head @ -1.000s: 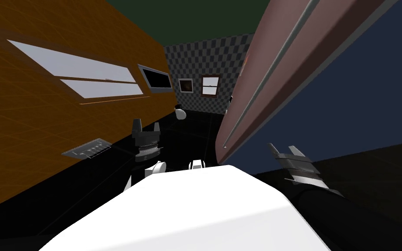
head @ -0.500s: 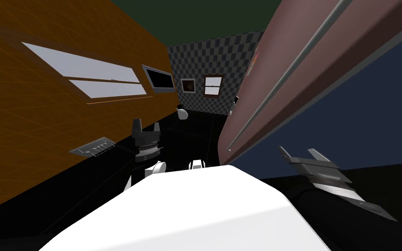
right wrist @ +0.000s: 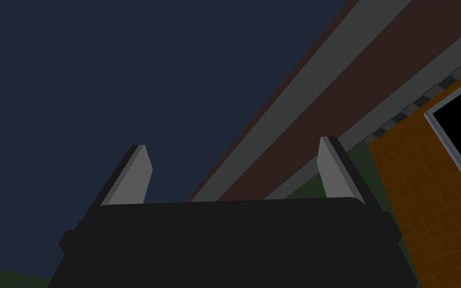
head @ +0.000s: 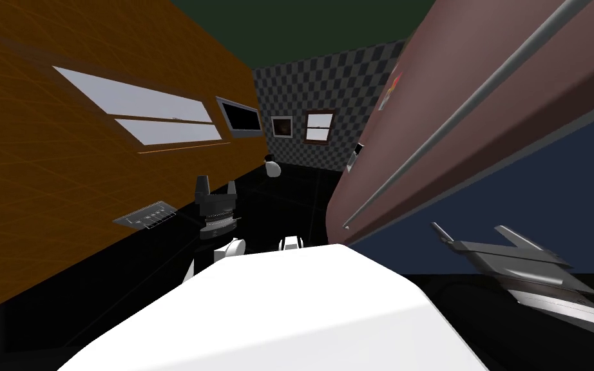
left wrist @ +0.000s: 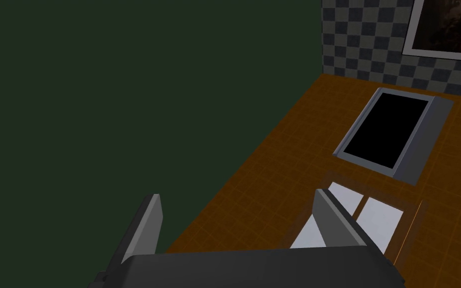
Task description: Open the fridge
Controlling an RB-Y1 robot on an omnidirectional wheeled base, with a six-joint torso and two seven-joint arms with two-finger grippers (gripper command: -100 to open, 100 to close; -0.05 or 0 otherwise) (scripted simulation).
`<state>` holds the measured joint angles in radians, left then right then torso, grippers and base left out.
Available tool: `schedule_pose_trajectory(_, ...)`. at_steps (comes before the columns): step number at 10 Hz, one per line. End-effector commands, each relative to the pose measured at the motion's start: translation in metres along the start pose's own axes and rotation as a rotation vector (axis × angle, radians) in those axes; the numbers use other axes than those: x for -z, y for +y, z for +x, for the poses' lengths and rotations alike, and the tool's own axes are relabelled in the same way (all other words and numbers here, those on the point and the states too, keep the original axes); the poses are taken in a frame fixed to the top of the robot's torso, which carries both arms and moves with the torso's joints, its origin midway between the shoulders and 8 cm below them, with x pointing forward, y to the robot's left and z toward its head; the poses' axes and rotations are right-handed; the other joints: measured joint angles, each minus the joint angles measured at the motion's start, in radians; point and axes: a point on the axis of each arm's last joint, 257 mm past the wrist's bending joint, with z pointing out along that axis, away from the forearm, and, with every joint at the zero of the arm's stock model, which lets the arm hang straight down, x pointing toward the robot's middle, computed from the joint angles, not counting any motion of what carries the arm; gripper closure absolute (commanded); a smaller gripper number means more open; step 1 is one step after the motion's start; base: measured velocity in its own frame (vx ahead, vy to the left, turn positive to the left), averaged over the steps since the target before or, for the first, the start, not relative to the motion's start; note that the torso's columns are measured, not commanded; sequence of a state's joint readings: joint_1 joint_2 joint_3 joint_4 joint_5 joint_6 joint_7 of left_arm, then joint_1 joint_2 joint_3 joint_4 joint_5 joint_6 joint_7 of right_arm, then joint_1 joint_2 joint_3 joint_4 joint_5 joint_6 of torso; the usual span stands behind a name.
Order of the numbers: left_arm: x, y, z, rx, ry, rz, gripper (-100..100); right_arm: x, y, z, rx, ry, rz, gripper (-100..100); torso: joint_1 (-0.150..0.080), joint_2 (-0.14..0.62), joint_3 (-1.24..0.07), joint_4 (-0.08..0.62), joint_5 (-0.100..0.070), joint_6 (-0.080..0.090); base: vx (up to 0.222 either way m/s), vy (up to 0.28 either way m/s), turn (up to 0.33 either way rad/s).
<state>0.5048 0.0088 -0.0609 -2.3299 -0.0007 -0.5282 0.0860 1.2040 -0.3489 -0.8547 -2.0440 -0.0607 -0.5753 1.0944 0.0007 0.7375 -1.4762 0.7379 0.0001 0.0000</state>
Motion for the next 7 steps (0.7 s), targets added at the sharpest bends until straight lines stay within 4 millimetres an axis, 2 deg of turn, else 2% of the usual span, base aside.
schedule_pose_trajectory(1,0.0,0.0,0.0,0.0,0.0,0.0,0,0.007,-0.026,-0.002,0.141,0.032,0.007,-100,-0.001,0.001,0.0,0.0,0.0,0.0,0.073,0.062,0.073)
schedule_pose_trajectory(2,0.0,0.0,0.0,0.0,0.0,0.0,0,0.007,-0.026,-0.002,0.159,0.032,0.007,-100,-0.001,0.001,0.0,0.0,0.0,0.0,0.054,0.055,0.04)
schedule_pose_trajectory(3,0.0,0.0,0.0,0.0,0.0,0.0,0,0.012,-0.041,-0.005,0.233,0.051,0.009,-100,-0.001,0.002,0.001,0.0,0.0,0.0,0.066,0.079,0.074)
schedule_pose_trajectory(4,0.0,0.0,0.0,0.0,0.0,0.0,0,0.012,-0.041,-0.005,0.25,0.051,0.009,-100,0.0,0.001,0.0,0.0,0.0,0.0,0.063,0.057,0.034)
schedule_pose_trajectory(5,0.0,0.0,0.0,0.0,0.0,0.0,0,0.015,-0.056,-0.009,0.323,0.069,0.009,-100,-0.001,0.001,0.0,0.0,0.0,0.0,0.086,0.052,0.06)
schedule_pose_trajectory(6,0.0,0.0,0.0,0.0,0.0,0.0,0,0.015,-0.056,-0.009,0.338,0.069,0.009,-100,-0.002,-0.001,-0.001,0.0,0.0,0.0,0.071,0.047,0.047)
schedule_pose_trajectory(7,0.0,0.0,0.0,0.0,0.0,0.0,0,0.018,-0.07,-0.013,0.414,0.085,0.008,-100,-0.001,0.0,0.0,0.0,0.0,0.0,0.056,0.058,0.06)
